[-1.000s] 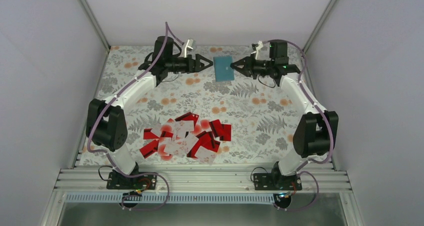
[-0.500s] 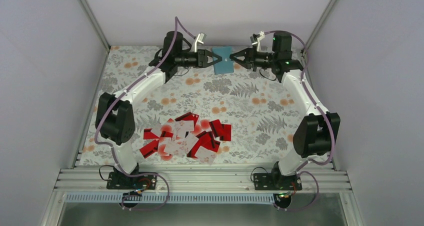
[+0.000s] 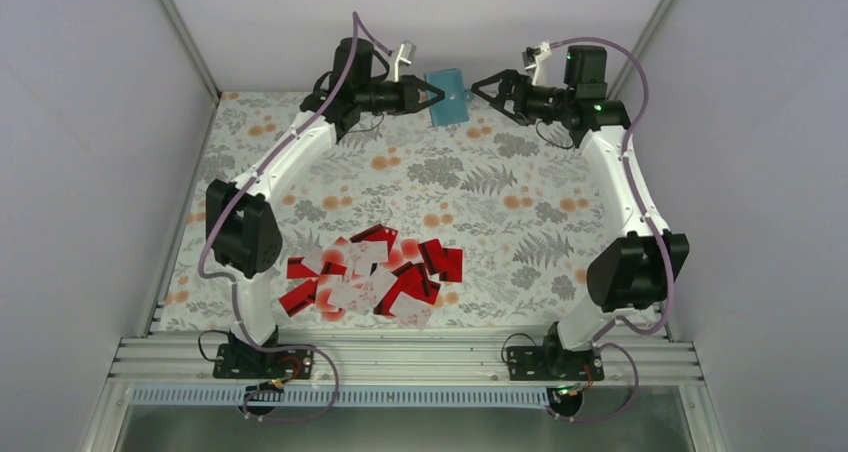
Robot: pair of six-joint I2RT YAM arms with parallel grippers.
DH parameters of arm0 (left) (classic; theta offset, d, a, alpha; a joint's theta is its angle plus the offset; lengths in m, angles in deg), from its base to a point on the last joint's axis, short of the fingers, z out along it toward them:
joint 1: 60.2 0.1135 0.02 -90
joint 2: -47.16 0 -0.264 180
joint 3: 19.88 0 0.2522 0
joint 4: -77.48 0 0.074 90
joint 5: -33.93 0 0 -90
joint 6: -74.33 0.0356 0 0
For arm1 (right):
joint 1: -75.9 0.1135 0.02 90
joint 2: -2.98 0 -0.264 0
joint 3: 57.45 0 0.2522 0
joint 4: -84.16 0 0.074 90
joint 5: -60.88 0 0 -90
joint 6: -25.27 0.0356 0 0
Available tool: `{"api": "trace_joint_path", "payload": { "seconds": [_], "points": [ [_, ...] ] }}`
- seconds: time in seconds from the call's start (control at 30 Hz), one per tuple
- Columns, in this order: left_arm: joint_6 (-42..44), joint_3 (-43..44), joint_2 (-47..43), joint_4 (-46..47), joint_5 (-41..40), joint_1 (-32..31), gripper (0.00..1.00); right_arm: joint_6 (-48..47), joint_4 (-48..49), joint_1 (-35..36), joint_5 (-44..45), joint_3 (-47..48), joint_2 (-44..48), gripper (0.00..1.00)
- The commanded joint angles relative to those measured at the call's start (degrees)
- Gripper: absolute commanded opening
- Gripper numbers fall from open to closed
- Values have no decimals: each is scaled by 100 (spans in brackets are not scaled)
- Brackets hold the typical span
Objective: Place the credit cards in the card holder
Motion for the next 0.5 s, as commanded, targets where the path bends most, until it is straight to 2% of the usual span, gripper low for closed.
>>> {"api": "trace_joint_path", "payload": {
  "seconds": [0.0, 0.1, 0.23, 0.47],
  "points": [
    [417, 982, 304, -1327, -209, 14, 2, -570, -205, 106, 24, -74, 9, 99],
    [268, 1507, 489, -2041, -324, 87, 2, -869, -290, 306, 188, -163, 70, 99],
    [-114, 1794, 563, -2413, -339, 178, 3, -1258, -445, 626, 662, -36, 104, 99],
    [-52, 2073, 461, -2895, -85, 187, 3, -1865, -900, 1232, 2530, 151, 188, 92]
  ]
}}
